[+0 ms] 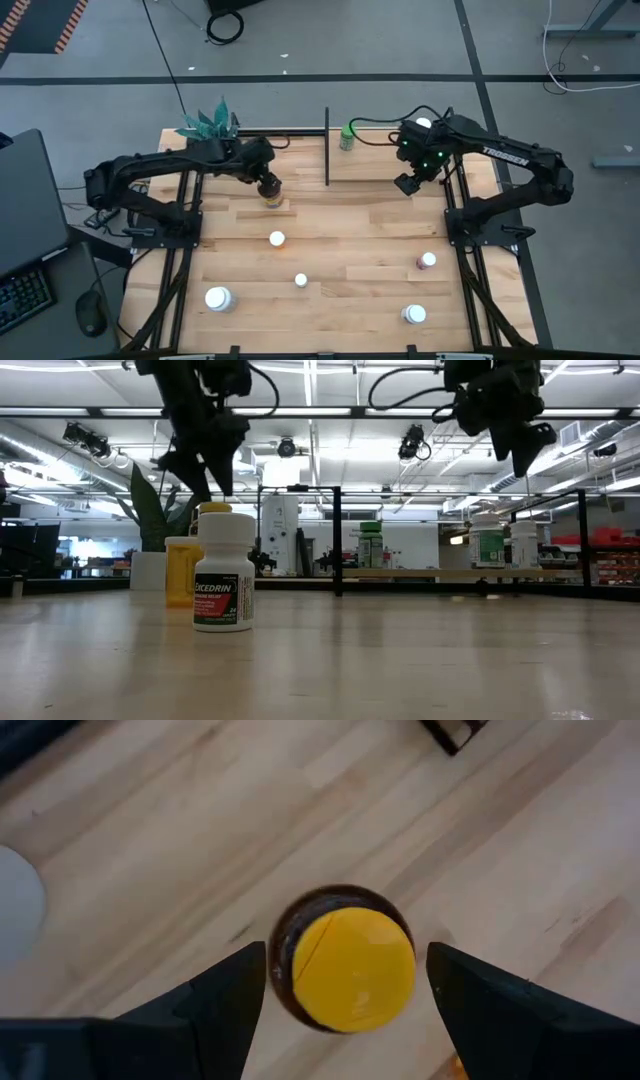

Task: Pick and place medicine bottles onto shelf by color
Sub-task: Put the yellow pill bottle on the shelf

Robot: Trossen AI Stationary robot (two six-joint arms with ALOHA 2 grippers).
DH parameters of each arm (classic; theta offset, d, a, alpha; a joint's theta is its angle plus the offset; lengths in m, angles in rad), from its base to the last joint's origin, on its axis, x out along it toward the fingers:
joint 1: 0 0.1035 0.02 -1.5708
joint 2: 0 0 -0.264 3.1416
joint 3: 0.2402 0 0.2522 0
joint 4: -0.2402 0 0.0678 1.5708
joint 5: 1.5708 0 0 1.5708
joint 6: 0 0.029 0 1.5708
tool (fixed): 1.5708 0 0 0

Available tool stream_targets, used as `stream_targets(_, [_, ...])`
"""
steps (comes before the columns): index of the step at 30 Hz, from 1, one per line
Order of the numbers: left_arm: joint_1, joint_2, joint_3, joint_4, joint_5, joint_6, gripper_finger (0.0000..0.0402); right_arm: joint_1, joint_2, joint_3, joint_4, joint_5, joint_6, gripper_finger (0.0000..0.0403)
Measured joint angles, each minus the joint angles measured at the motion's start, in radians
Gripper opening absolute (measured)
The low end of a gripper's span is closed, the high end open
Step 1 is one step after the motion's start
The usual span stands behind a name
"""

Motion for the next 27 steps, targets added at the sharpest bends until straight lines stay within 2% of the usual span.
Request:
stream_targets(8, [0.0,0.083,0.0,-0.025,0.029,0.0,0.0282,0.0,-0.032,0.0,0.013,0.025,0.0,0.0291])
stream_targets(16, [-0.001,0.102,0.0,-0.024,0.066,0.047,0.028,0.0,-0.034,0.0,0.037,0.074,-0.004,0.0291])
stream_targets(19, [-0.003,0.101,0.0,-0.021,0.069,0.053,0.0267,0.0,-0.034,0.0,0.041,0.088,-0.009,0.0291])
stream_targets(24, [-0.023,0.101,0.0,-0.002,0.098,0.082,0.022,0.0,-0.034,0.0,0.045,0.097,-0.011,0.0291])
stream_targets(27, [-0.042,0.102,0.011,0.02,0.15,0.087,0.0216,0.0,-0.034,0.0,0.045,0.097,-0.011,0.0291])
